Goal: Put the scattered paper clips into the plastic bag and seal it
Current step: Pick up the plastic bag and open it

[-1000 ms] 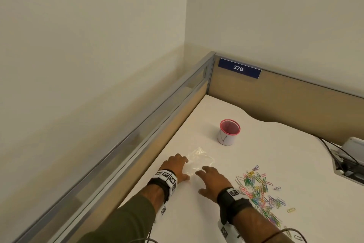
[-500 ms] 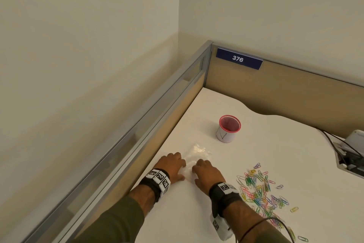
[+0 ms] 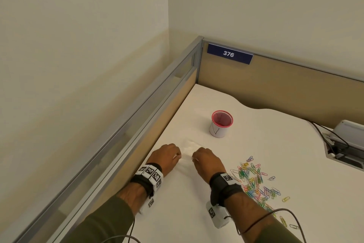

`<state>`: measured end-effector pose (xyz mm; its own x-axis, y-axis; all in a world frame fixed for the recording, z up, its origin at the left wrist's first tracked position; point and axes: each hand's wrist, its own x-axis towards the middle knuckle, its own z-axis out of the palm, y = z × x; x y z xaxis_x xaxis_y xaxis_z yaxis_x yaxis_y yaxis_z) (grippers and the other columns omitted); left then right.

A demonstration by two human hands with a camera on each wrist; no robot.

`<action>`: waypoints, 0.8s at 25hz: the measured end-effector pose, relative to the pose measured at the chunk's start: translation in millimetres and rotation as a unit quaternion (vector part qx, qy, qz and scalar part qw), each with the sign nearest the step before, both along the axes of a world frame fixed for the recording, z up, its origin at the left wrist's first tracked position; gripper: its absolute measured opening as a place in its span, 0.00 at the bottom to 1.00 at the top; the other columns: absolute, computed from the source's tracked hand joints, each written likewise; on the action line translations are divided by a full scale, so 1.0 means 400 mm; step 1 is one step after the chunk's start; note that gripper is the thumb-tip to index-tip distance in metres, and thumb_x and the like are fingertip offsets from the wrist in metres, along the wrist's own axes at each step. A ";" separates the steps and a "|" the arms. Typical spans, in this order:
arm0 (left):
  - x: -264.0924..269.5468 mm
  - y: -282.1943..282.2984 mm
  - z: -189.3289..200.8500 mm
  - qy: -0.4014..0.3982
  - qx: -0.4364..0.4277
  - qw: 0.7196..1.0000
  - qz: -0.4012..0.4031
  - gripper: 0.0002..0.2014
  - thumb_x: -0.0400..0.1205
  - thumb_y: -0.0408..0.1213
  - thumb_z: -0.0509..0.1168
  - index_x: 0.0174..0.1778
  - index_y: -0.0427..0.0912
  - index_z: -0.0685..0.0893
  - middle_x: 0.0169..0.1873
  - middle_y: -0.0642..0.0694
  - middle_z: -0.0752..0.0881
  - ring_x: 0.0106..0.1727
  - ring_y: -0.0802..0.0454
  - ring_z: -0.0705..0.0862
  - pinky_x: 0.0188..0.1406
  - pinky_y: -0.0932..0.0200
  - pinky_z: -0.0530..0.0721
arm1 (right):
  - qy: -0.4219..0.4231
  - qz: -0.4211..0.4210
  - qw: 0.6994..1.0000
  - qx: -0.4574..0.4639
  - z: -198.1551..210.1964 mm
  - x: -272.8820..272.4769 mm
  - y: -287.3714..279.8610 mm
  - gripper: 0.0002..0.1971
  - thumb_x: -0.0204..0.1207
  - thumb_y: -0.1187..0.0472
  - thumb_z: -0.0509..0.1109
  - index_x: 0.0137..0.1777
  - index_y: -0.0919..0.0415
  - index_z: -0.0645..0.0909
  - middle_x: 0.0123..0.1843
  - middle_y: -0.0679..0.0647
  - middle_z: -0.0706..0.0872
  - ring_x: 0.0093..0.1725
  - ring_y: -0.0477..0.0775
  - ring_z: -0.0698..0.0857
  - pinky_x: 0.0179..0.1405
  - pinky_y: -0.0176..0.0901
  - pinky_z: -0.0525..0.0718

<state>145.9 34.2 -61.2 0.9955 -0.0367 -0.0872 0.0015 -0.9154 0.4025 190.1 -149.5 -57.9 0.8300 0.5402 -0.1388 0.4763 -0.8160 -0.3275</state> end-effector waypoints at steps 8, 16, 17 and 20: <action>-0.044 -0.074 0.123 -0.103 -0.250 0.956 0.116 0.03 0.83 0.42 0.68 0.51 0.49 0.84 0.42 0.53 0.87 0.40 0.57 0.86 0.40 0.61 0.88 | 0.013 -0.210 0.940 0.270 0.151 -0.042 -0.040 0.07 0.79 0.53 0.69 0.48 0.55 0.76 0.42 0.49 0.83 0.39 0.52 0.85 0.41 0.43 0.88; -0.076 -0.183 0.152 -0.037 -0.399 0.911 0.093 0.08 0.85 0.45 0.65 0.50 0.46 0.87 0.41 0.51 0.91 0.39 0.59 0.90 0.32 0.66 0.87 | 0.099 -0.194 0.908 0.357 0.183 -0.107 -0.095 0.04 0.80 0.60 0.68 0.51 0.56 0.84 0.46 0.52 0.88 0.42 0.51 0.88 0.34 0.36 0.90; -0.077 -0.191 0.150 -0.034 -0.400 0.911 0.095 0.09 0.86 0.45 0.63 0.49 0.46 0.87 0.41 0.51 0.91 0.38 0.61 0.89 0.33 0.66 0.87 | 0.098 -0.191 0.912 0.349 0.178 -0.112 -0.103 0.05 0.80 0.60 0.68 0.52 0.56 0.85 0.47 0.52 0.88 0.43 0.51 0.87 0.36 0.37 0.90; -0.082 -0.207 0.144 -0.032 -0.409 0.906 0.105 0.10 0.87 0.43 0.63 0.46 0.46 0.87 0.38 0.51 0.91 0.36 0.60 0.90 0.32 0.65 0.87 | 0.081 -0.180 0.929 0.313 0.169 -0.124 -0.119 0.08 0.79 0.52 0.69 0.54 0.53 0.86 0.50 0.48 0.87 0.46 0.48 0.86 0.45 0.46 0.91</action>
